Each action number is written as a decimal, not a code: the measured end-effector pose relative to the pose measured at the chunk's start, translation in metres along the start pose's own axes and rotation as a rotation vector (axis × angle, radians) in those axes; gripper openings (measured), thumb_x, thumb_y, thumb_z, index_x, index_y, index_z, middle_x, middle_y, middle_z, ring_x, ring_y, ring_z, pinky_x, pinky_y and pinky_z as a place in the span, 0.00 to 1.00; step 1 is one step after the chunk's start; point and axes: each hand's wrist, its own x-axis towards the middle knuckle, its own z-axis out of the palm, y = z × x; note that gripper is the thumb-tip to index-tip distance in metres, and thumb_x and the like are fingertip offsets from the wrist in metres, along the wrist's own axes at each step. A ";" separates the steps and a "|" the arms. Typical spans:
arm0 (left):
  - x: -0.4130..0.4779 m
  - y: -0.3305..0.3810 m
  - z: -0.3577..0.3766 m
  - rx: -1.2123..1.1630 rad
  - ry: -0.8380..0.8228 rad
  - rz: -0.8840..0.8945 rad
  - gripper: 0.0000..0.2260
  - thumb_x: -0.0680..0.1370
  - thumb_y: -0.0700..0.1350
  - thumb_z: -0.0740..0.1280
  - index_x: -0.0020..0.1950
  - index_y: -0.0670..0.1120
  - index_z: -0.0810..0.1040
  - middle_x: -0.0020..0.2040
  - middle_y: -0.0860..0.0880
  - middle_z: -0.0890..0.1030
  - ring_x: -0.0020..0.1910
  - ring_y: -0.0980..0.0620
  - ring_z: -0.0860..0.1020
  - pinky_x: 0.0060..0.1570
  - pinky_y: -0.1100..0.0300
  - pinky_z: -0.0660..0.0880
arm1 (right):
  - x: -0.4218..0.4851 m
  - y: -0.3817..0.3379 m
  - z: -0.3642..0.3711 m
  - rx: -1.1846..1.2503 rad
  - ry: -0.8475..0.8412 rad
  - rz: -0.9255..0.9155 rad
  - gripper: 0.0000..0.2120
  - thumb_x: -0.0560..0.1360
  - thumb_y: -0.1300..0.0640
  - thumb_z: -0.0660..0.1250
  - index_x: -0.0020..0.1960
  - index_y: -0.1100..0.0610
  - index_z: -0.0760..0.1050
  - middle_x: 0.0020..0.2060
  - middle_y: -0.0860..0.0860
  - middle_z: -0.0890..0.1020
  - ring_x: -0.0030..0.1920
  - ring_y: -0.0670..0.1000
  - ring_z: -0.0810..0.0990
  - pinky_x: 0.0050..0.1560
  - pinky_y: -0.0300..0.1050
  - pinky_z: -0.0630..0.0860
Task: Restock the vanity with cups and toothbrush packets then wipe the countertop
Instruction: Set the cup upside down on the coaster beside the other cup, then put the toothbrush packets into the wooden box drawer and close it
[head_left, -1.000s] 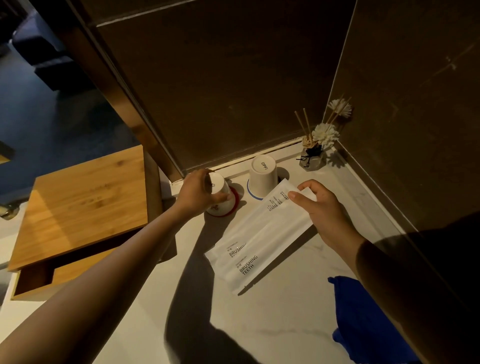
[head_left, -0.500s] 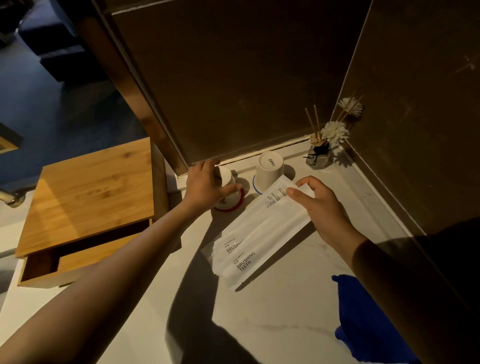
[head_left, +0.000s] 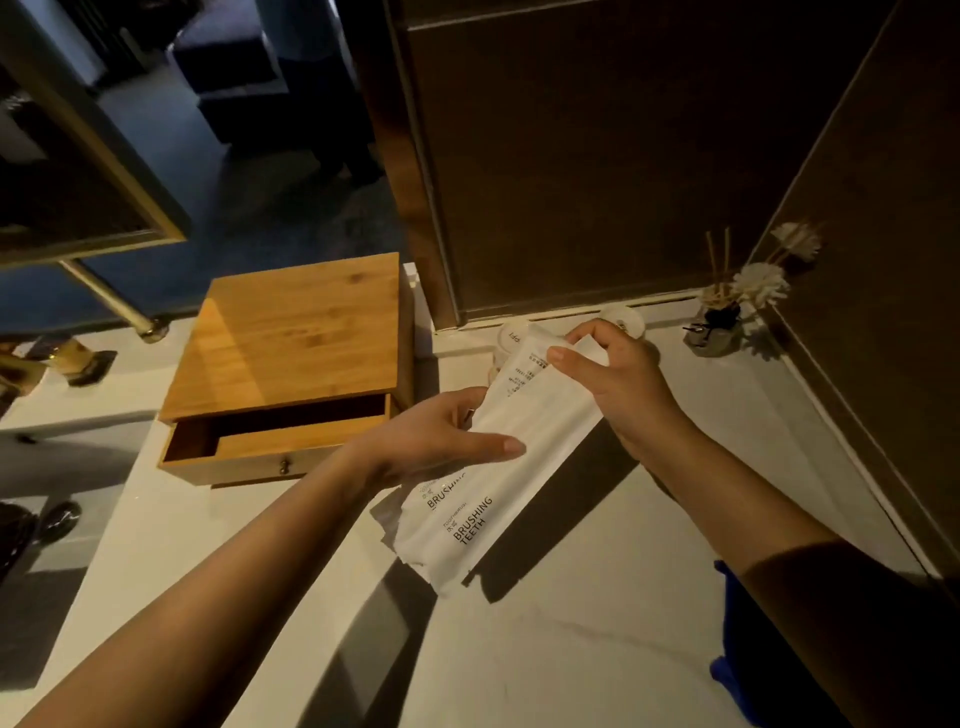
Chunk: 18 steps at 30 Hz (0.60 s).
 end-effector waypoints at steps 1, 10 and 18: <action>-0.007 -0.004 -0.003 -0.038 0.013 0.006 0.18 0.71 0.42 0.71 0.60 0.47 0.74 0.58 0.44 0.80 0.58 0.44 0.78 0.58 0.44 0.74 | 0.000 -0.001 0.009 -0.015 -0.005 0.001 0.04 0.74 0.55 0.66 0.45 0.52 0.71 0.40 0.46 0.77 0.40 0.45 0.80 0.30 0.32 0.78; -0.095 -0.041 -0.034 -0.222 0.186 0.000 0.14 0.71 0.40 0.69 0.56 0.46 0.75 0.51 0.48 0.84 0.50 0.46 0.82 0.45 0.56 0.79 | -0.003 -0.012 0.110 -0.157 -0.128 0.020 0.07 0.74 0.50 0.65 0.49 0.52 0.73 0.40 0.45 0.77 0.41 0.44 0.78 0.33 0.37 0.74; -0.176 -0.101 -0.066 -0.341 0.506 -0.006 0.20 0.66 0.49 0.74 0.55 0.49 0.76 0.48 0.48 0.85 0.46 0.46 0.83 0.38 0.56 0.80 | -0.010 -0.009 0.191 -0.166 -0.297 0.103 0.15 0.79 0.45 0.53 0.48 0.51 0.74 0.44 0.49 0.79 0.43 0.48 0.77 0.43 0.40 0.74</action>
